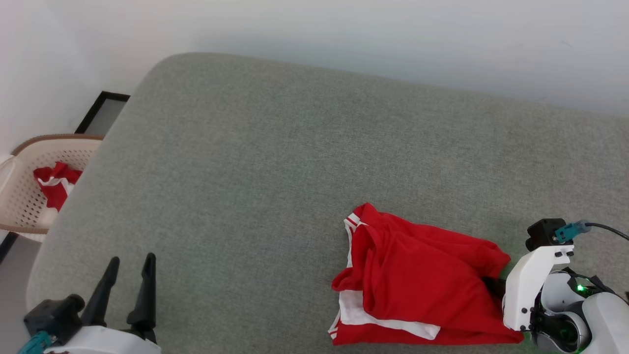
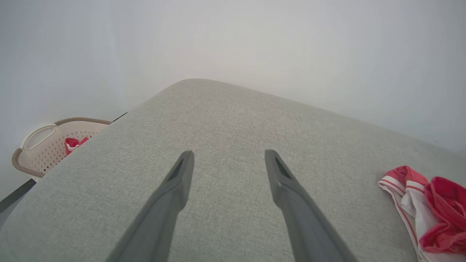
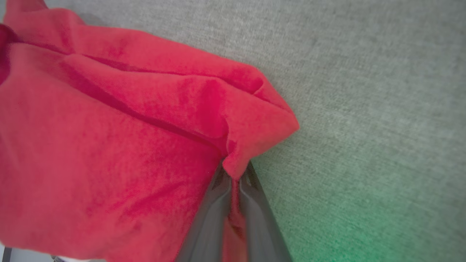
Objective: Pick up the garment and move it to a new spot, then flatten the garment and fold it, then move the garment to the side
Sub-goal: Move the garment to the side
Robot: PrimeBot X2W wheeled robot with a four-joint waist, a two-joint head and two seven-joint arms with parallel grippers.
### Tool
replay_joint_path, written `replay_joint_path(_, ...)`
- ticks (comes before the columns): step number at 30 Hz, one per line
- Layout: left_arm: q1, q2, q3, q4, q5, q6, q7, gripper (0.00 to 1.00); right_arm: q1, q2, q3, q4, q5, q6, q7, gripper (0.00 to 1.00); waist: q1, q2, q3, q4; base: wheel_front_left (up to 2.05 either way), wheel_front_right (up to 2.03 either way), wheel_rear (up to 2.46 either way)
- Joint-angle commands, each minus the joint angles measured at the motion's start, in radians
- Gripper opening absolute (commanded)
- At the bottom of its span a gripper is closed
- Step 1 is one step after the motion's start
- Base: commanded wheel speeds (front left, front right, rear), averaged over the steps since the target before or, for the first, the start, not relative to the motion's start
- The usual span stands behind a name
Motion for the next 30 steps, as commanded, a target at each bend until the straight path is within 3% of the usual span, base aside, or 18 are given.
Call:
replay_joint_path(1,-0.009,-0.002,0.007,0.003,0.009,-0.004,-0.004,1.00,0.028,0.012,0.007,0.020,-0.008,-0.002,0.021,0.00,0.0000,0.0000,0.002,-0.005,0.00,0.00,0.00)
replay_joint_path(13,-0.051,-0.005,0.021,-0.006,0.022,-0.018,-0.007,1.00,-0.037,-0.081,-0.076,-0.105,-0.053,-0.002,0.062,0.00,0.0000,0.0000,0.036,-0.099,0.00,0.00,0.00)
replay_joint_path(24,-0.154,-0.003,-0.004,0.003,0.056,-0.039,-0.006,1.00,-0.145,-0.242,-0.131,-0.128,-0.106,-0.002,0.047,0.00,0.0000,0.0000,0.109,-0.240,0.00,0.00,0.00)
replay_joint_path(30,-0.218,0.004,-0.031,0.012,0.072,-0.052,-0.006,1.00,-0.221,-0.342,-0.130,-0.095,-0.146,-0.002,-0.015,0.00,0.0000,0.0000,0.158,-0.308,0.00,0.00,0.00)
